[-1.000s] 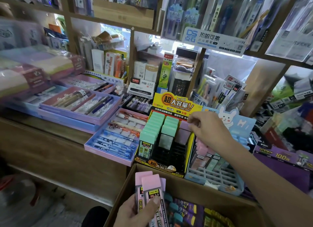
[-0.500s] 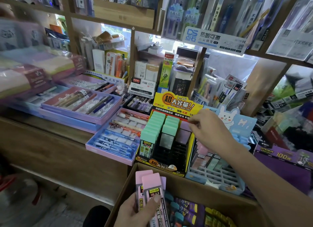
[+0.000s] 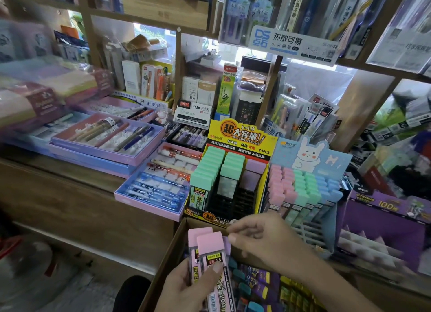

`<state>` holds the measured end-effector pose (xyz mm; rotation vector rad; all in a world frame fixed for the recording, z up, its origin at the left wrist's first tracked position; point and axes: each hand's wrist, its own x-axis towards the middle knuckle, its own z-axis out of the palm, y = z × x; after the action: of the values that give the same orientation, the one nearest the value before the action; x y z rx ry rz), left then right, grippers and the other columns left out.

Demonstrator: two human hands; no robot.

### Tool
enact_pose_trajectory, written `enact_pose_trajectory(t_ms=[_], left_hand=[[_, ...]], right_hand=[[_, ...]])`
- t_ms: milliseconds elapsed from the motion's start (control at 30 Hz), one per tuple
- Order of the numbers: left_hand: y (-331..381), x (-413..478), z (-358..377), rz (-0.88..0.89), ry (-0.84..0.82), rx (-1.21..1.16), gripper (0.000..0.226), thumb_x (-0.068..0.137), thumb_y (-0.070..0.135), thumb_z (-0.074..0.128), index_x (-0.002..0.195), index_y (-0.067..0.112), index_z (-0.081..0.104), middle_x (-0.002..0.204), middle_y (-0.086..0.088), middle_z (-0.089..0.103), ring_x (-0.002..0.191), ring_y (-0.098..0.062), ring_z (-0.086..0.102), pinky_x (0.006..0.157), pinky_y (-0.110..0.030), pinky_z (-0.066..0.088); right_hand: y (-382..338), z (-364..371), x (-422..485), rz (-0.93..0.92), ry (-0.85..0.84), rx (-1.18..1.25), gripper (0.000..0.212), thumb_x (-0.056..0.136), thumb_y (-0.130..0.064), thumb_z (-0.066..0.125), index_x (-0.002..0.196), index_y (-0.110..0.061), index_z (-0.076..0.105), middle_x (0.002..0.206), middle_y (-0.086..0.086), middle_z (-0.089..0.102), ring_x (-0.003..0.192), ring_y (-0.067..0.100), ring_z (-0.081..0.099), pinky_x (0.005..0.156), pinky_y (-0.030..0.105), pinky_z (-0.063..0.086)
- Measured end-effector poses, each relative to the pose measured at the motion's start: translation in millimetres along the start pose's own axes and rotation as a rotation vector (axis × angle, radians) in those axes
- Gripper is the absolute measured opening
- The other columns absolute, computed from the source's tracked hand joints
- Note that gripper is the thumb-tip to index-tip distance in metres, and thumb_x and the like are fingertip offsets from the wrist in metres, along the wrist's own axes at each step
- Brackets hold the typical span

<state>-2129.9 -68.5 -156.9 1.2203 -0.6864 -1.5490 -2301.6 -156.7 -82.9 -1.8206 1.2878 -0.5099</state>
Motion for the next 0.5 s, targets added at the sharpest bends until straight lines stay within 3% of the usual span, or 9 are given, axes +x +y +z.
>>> enact_pose_trajectory(t_ms=[100,167,300,400,500], left_hand=[[-3.4,0.9,-0.6,0.003,-0.025,-0.016,0.045,0.056,0.036,0.084,0.101,0.029,0.081,0.105,-0.006,0.079,0.096,-0.022,0.076,0.080,-0.030,0.055],[-3.3,0.4,-0.4,0.008,-0.035,-0.007,0.040,0.063,0.030,0.082,0.102,0.026,0.081,0.101,-0.006,0.079,0.089,-0.018,0.077,0.067,-0.022,0.058],[0.9,-2.1,2.9,0.037,-0.054,-0.010,0.024,0.072,0.024,0.076,0.094,0.031,0.082,0.092,-0.004,0.080,0.077,-0.011,0.076,0.056,-0.013,0.055],[0.8,-1.3,3.0,0.063,-0.029,-0.019,0.030,0.065,0.031,0.078,0.094,0.032,0.081,0.094,-0.007,0.080,0.080,-0.017,0.077,0.058,-0.016,0.056],[1.1,-0.1,3.3,0.051,0.025,-0.065,0.030,0.061,0.034,0.078,0.091,0.033,0.081,0.095,-0.008,0.080,0.084,-0.023,0.077,0.067,-0.029,0.059]], right_hand=[[4.0,4.7,-2.0,0.100,-0.071,0.100,0.017,0.092,-0.024,0.076,0.108,-0.018,0.078,0.086,-0.007,0.080,0.063,0.008,0.070,0.056,0.016,0.051],[5.4,7.1,-2.6,0.132,-0.095,0.139,0.019,0.093,-0.021,0.076,0.111,-0.016,0.076,0.083,-0.004,0.080,0.063,0.006,0.069,0.054,0.019,0.049],[7.2,7.9,-3.3,0.153,-0.076,0.210,0.013,0.092,-0.015,0.076,0.105,-0.015,0.077,0.082,0.004,0.079,0.065,0.010,0.070,0.056,0.019,0.050],[7.4,4.0,-3.6,0.145,-0.052,0.248,0.012,0.091,-0.013,0.077,0.102,-0.017,0.078,0.078,0.007,0.078,0.065,0.013,0.071,0.059,0.021,0.054],[6.9,-1.9,-4.1,0.123,-0.011,0.264,0.014,0.090,-0.009,0.076,0.103,-0.016,0.078,0.076,0.007,0.078,0.063,0.013,0.070,0.061,0.022,0.055]])
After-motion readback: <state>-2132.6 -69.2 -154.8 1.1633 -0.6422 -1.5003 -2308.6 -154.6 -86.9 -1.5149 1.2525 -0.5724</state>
